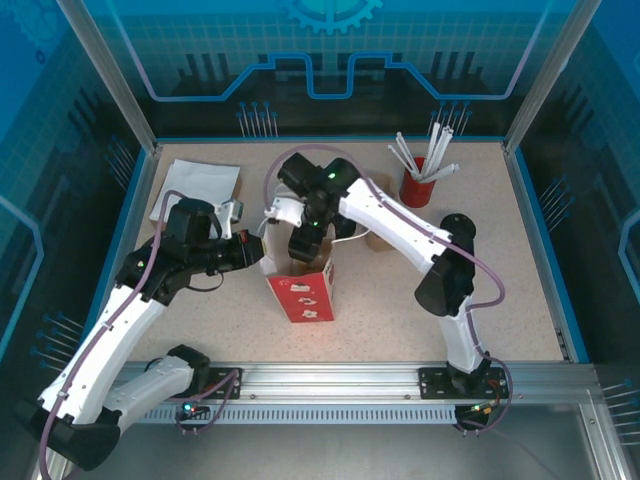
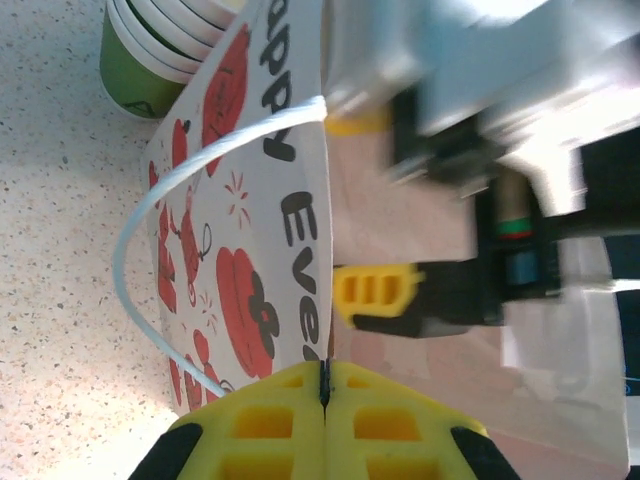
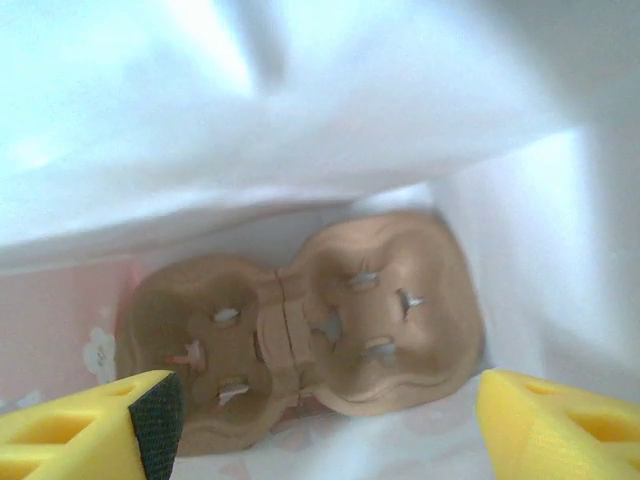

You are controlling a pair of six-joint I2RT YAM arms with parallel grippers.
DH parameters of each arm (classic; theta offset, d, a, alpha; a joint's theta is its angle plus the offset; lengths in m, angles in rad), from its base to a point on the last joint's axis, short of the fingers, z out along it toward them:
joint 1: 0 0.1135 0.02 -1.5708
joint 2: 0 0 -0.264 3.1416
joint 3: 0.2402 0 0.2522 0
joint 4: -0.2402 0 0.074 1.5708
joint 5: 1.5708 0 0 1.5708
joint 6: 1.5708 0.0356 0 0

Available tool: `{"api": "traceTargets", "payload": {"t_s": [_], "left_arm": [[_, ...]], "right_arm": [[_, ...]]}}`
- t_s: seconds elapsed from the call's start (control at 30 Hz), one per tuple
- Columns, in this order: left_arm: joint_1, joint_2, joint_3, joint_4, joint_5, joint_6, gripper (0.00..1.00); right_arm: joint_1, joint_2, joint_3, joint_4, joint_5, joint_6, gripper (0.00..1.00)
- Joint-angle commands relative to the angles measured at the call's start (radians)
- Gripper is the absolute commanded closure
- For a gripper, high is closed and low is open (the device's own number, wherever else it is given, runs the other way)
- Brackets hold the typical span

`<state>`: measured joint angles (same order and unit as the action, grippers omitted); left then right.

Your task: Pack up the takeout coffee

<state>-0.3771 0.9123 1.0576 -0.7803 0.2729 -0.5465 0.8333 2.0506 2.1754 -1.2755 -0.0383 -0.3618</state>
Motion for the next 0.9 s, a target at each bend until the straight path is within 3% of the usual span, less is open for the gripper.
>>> {"api": "traceTargets", "payload": {"t_s": [0.0,0.2,0.37,0.5,0.63,0.73,0.87], "left_arm": [[-0.015,-0.007,-0.008,0.001,-0.009,-0.024,0.93],[-0.019,0.003,-0.008,0.038,0.01,-0.041,0.83],[-0.02,0.014,0.027,0.017,-0.004,-0.033,0.54],[-0.019,0.007,0.08,-0.046,-0.077,-0.014,0.37],[-0.019,0.003,0.142,-0.087,-0.131,-0.003,0.28],[-0.018,0.006,0.196,-0.115,-0.165,0.011,0.25],[-0.018,0.013,0.272,-0.154,-0.206,0.052,0.23]], "right_arm": [[-0.035,-0.074,0.072,-0.029,-0.066,0.063,0.21],[-0.094,-0.184,0.087,0.066,-0.147,0.18,0.21],[-0.124,-0.297,0.021,0.165,-0.143,0.272,0.21],[-0.158,-0.412,-0.092,0.251,-0.098,0.335,0.2],[-0.204,-0.541,-0.242,0.338,-0.099,0.378,0.13],[-0.232,-0.645,-0.372,0.41,-0.081,0.403,0.0],[-0.288,-0.774,-0.532,0.491,-0.082,0.455,0.0]]}}
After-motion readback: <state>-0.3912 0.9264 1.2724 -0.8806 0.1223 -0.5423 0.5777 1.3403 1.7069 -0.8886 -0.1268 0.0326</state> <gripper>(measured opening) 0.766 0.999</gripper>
